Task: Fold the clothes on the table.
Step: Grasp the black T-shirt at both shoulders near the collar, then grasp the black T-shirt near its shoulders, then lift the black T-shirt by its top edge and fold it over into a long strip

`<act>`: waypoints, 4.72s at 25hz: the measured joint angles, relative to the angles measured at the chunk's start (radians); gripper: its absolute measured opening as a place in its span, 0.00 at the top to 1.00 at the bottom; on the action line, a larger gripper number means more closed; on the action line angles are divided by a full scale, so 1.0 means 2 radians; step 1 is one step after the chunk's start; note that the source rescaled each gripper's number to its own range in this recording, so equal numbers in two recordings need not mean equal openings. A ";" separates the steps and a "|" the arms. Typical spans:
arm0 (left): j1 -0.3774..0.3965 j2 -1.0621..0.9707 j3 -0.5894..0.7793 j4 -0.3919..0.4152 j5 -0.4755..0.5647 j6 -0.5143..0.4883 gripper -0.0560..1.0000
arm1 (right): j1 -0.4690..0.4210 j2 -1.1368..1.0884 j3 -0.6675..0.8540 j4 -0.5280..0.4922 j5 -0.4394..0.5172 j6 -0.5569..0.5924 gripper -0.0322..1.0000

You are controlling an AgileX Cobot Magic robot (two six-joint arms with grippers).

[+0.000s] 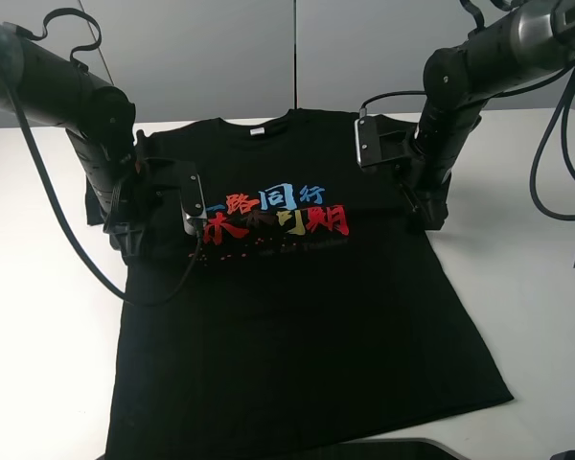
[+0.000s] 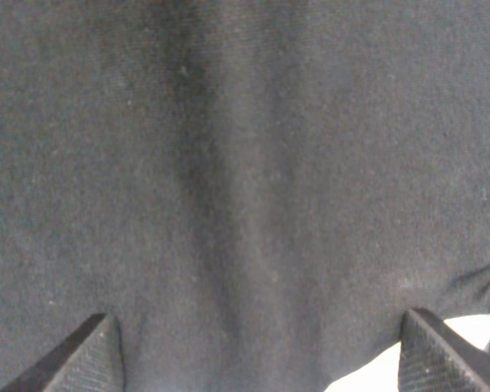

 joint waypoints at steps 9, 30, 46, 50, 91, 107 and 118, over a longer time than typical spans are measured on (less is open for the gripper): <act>0.000 0.008 -0.002 -0.057 0.016 0.072 0.29 | 0.000 0.000 0.000 0.021 -0.004 -0.005 0.24; 0.000 0.027 -0.039 -0.005 0.019 0.040 0.29 | 0.000 0.000 0.000 0.031 -0.006 -0.007 0.30; 0.000 0.035 -0.042 -0.005 0.021 0.040 0.29 | 0.000 0.000 0.000 0.039 -0.007 -0.010 0.30; 0.000 0.040 -0.045 -0.005 0.029 0.040 0.29 | 0.000 0.000 0.000 0.045 -0.009 -0.011 0.30; -0.001 -0.109 -0.163 0.155 -0.019 -0.150 0.95 | 0.000 -0.163 -0.088 -0.008 -0.083 0.068 0.97; -0.001 -0.121 -0.259 0.096 0.160 -0.163 0.95 | 0.000 -0.164 -0.144 0.037 0.065 0.169 0.97; -0.001 -0.121 -0.176 -0.112 0.259 -0.060 0.95 | 0.000 -0.164 -0.087 0.177 0.262 0.178 0.97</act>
